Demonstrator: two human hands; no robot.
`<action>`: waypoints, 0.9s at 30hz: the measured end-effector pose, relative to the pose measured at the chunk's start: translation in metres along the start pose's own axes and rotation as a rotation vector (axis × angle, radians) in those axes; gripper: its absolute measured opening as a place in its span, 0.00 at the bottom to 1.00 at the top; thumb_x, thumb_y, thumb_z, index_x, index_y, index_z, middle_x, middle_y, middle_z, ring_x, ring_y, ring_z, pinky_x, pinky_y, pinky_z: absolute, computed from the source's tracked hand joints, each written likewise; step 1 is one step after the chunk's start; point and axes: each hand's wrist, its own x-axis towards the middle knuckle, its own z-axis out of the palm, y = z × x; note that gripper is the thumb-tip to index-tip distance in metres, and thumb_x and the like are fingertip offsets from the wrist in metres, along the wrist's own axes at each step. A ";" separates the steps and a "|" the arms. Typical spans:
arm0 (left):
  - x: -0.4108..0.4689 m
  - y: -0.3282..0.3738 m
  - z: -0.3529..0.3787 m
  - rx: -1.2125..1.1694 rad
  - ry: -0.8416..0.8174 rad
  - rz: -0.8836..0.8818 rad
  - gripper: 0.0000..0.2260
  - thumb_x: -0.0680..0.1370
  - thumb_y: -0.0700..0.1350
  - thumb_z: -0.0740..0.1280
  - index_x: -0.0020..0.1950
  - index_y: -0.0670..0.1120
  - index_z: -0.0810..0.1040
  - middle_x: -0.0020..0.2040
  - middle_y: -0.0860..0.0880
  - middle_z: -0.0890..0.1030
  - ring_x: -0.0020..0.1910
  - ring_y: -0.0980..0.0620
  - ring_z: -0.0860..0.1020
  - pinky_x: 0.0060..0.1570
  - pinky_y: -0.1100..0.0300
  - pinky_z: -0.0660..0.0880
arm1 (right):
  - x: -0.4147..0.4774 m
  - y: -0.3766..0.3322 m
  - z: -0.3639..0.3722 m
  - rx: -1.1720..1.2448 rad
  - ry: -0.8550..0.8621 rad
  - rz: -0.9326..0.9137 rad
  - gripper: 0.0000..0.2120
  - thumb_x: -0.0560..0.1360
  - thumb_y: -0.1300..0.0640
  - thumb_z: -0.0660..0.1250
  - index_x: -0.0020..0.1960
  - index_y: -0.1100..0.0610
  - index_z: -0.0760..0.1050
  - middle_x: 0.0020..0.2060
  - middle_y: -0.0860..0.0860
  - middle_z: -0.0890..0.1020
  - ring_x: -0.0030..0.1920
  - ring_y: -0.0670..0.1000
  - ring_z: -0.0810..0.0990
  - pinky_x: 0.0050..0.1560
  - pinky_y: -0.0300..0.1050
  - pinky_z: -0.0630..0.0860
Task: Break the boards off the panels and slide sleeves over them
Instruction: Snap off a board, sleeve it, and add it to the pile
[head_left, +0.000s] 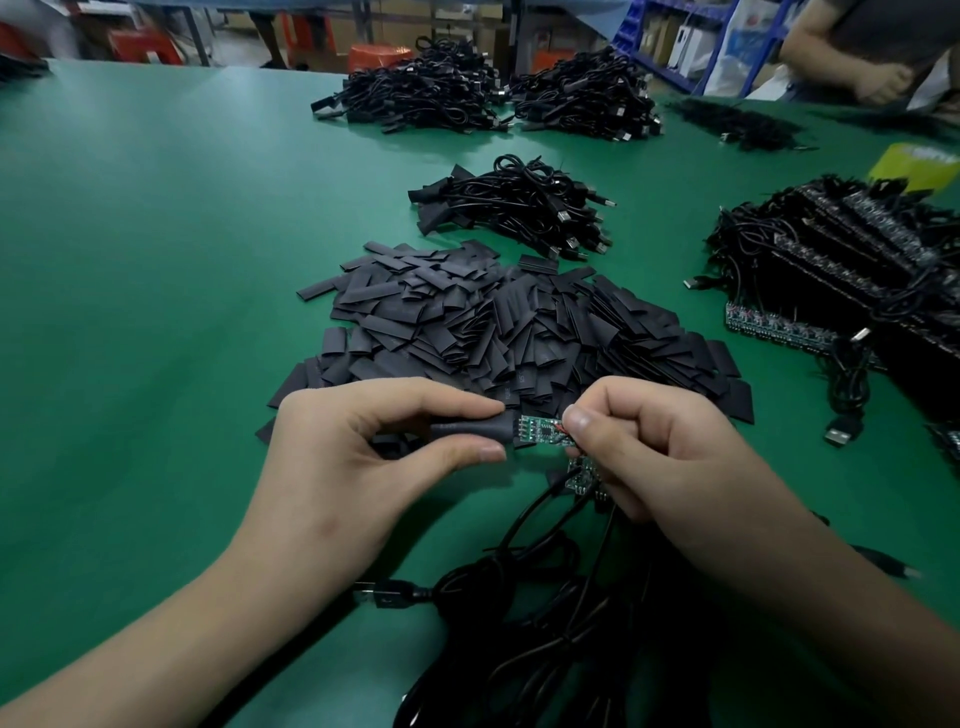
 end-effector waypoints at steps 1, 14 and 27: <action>0.000 0.000 0.000 0.029 -0.010 0.019 0.10 0.67 0.53 0.78 0.47 0.56 0.87 0.42 0.62 0.86 0.43 0.63 0.84 0.47 0.71 0.76 | 0.000 0.000 -0.001 -0.004 -0.010 0.002 0.17 0.80 0.41 0.63 0.41 0.52 0.76 0.26 0.49 0.64 0.29 0.53 0.60 0.29 0.45 0.60; -0.003 0.000 0.002 0.181 -0.023 0.056 0.11 0.68 0.56 0.76 0.48 0.57 0.87 0.42 0.66 0.84 0.42 0.67 0.82 0.47 0.71 0.77 | -0.002 0.000 0.001 -0.083 -0.029 -0.041 0.12 0.79 0.45 0.64 0.43 0.51 0.77 0.24 0.44 0.71 0.26 0.43 0.64 0.28 0.37 0.62; -0.004 0.005 0.004 0.223 -0.159 0.194 0.09 0.73 0.51 0.75 0.52 0.53 0.87 0.44 0.61 0.84 0.45 0.65 0.81 0.49 0.70 0.74 | -0.003 0.001 0.006 -0.043 -0.103 -0.033 0.10 0.80 0.46 0.65 0.45 0.50 0.79 0.26 0.44 0.72 0.25 0.43 0.63 0.27 0.37 0.60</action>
